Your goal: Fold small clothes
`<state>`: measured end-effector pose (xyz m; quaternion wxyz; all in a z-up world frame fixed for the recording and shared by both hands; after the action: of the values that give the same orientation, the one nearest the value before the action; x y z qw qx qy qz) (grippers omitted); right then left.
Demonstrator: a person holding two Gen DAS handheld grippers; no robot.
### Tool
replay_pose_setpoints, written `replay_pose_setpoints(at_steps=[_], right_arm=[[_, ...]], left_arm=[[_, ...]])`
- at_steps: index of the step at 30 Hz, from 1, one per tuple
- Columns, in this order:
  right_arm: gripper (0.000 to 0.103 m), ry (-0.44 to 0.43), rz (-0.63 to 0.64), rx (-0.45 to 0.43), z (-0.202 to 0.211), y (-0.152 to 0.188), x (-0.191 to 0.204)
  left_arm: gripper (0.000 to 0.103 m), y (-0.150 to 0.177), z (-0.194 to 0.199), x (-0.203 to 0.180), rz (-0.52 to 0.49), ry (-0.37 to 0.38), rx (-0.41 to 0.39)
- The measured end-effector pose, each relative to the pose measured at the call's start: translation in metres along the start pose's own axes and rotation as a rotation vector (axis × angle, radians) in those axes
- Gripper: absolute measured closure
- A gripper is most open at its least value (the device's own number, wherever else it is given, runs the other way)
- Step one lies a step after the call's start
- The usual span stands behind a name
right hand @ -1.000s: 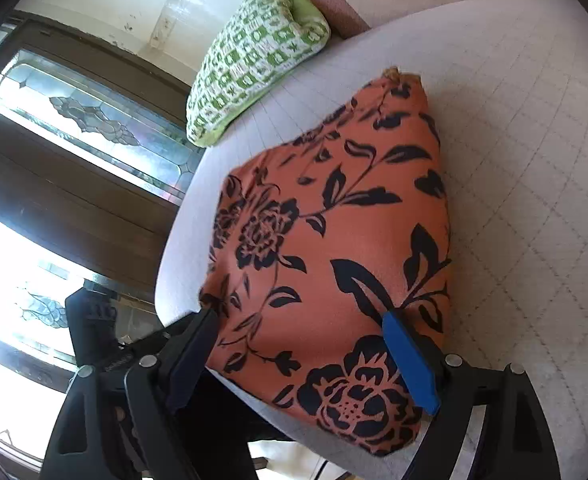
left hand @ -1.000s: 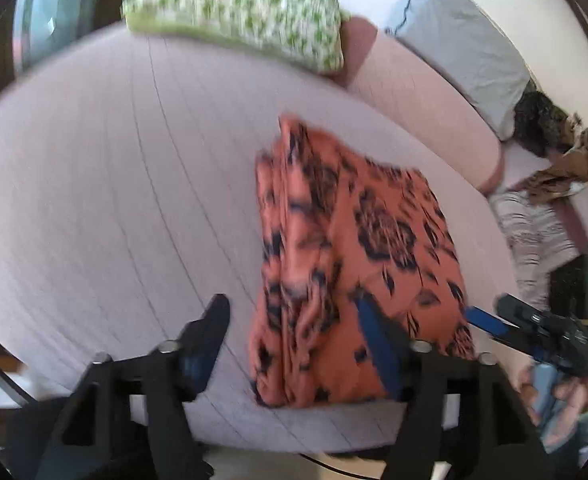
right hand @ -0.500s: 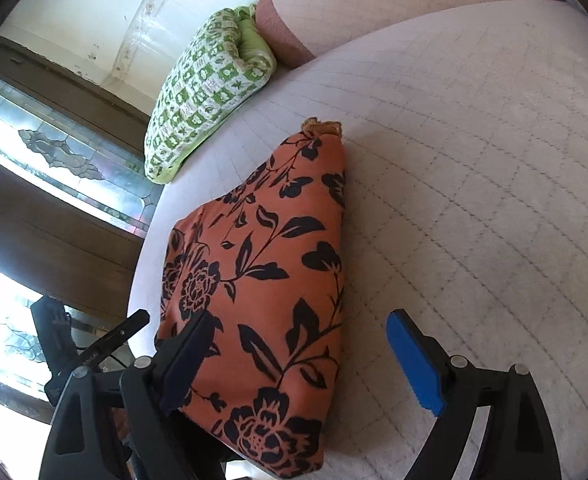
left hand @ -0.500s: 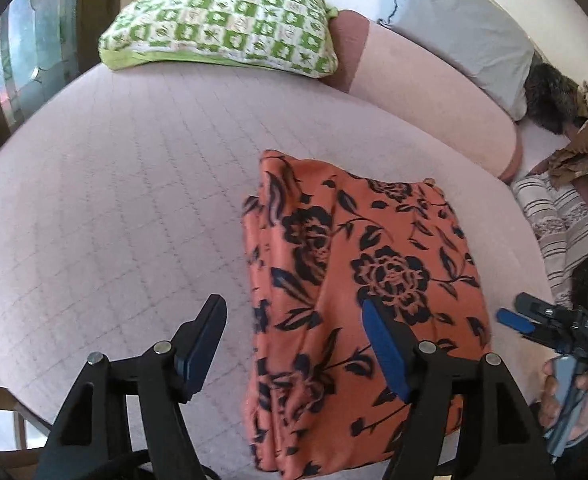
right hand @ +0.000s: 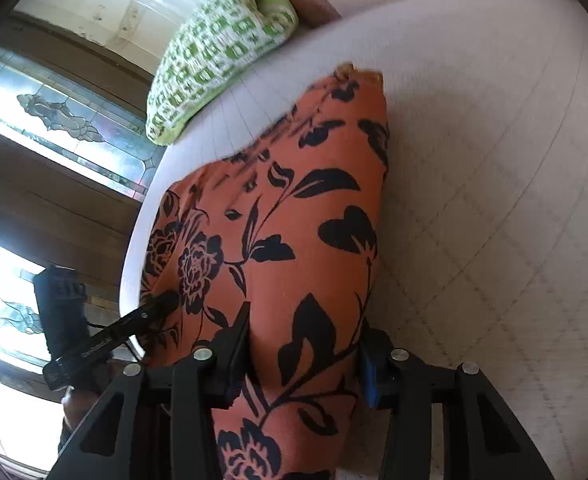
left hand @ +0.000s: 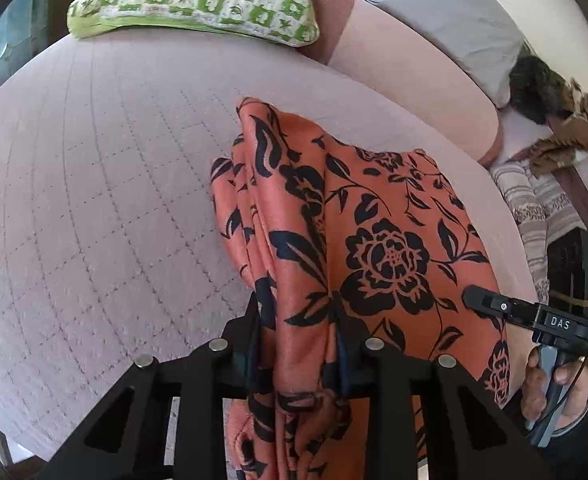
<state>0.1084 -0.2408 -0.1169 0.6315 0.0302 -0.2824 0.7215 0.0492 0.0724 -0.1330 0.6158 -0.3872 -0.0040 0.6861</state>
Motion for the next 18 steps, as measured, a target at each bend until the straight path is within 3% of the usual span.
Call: replay_pose_setpoints(at_steps=[2,5,7,9,10,11,12,14,16,18], right_arm=[[0.030,0.001,-0.023,0.049,-0.012,0.002,-0.007],[0.026,-0.076,-0.109,0.000,0.000,0.001,-0.021],[0.017,-0.095,-0.157,-0.053,0.010,-0.007,-0.031],[0.015,-0.129,-0.219,-0.028,0.001,-0.021,-0.038],[0.016,-0.162,-0.231,0.009,-0.009,-0.025,-0.039],[0.042,-0.177,-0.223,0.051,-0.019,-0.026,-0.035],[0.063,-0.143,-0.196,0.077,-0.028,-0.027,-0.030],[0.068,-0.109,-0.157,0.033,-0.020,-0.023,-0.019],[0.068,-0.066,-0.117,0.013,-0.016,-0.019,-0.014],[0.058,-0.082,-0.148,0.052,-0.027,-0.019,-0.023]], left_arm=[[0.043,0.003,-0.004,0.012,0.067,-0.010,0.016],[0.032,0.000,0.014,0.010,0.106,0.035,-0.051],[0.024,-0.005,0.021,0.002,0.057,0.035,-0.086],[0.022,-0.012,0.009,-0.004,-0.003,0.007,-0.064],[0.023,-0.012,-0.005,-0.001,-0.002,0.008,-0.020],[0.047,-0.012,-0.018,0.009,0.019,0.009,0.025],[0.049,-0.011,-0.024,0.018,0.029,0.010,0.037],[0.057,-0.010,-0.020,0.020,0.023,0.021,0.014],[0.057,-0.009,-0.019,0.021,0.028,0.029,0.018],[0.057,-0.009,-0.019,0.023,0.030,0.036,0.018]])
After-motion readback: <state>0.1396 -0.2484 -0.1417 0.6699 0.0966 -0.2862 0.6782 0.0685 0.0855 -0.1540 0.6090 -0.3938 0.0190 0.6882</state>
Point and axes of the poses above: each gripper's, at about its wrist camera, not at the fingertips, and z roughly against the way its jaws point, x to its left, y to its underside, the point moved 1 cm from there along -z, roughly the way its jaws point, and after that the axes turned 15 degrees about y, right-handed, at the moved point
